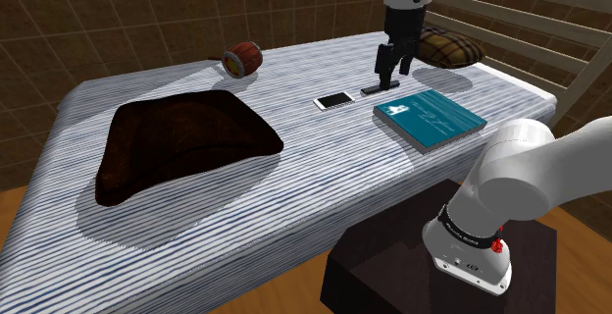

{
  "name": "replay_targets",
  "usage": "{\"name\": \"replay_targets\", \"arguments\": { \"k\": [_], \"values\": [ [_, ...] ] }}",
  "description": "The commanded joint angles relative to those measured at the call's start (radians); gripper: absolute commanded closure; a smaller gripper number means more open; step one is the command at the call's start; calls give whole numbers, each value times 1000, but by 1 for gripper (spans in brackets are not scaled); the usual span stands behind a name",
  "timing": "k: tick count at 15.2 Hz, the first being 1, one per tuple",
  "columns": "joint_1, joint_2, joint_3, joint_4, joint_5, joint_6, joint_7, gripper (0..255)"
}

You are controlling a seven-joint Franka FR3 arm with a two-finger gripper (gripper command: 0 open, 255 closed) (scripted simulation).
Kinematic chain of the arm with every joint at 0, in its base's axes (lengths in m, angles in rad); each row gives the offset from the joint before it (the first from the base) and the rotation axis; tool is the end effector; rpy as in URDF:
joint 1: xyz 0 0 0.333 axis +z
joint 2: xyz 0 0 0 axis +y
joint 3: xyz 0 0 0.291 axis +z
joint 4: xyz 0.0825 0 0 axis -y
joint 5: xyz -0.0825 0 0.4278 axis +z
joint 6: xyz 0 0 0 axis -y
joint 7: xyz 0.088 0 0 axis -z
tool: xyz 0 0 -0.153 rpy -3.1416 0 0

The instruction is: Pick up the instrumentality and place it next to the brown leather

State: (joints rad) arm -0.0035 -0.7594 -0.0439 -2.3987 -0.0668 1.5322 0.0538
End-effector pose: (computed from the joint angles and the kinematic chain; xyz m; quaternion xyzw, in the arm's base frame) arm 0.3624 -0.0281 0.4921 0.9975 -0.0432 -0.0535 0.0188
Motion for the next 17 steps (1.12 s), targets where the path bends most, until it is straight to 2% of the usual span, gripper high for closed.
{"name": "replay_targets", "arguments": {
  "k": [1,9,17],
  "values": [
    [0,0,0,0,0,0,0,0],
    [-9,-30,-215,-118,-181,148,-371,0],
    [12,95,-461,-114,-321,351,-738,0]
  ]
}}
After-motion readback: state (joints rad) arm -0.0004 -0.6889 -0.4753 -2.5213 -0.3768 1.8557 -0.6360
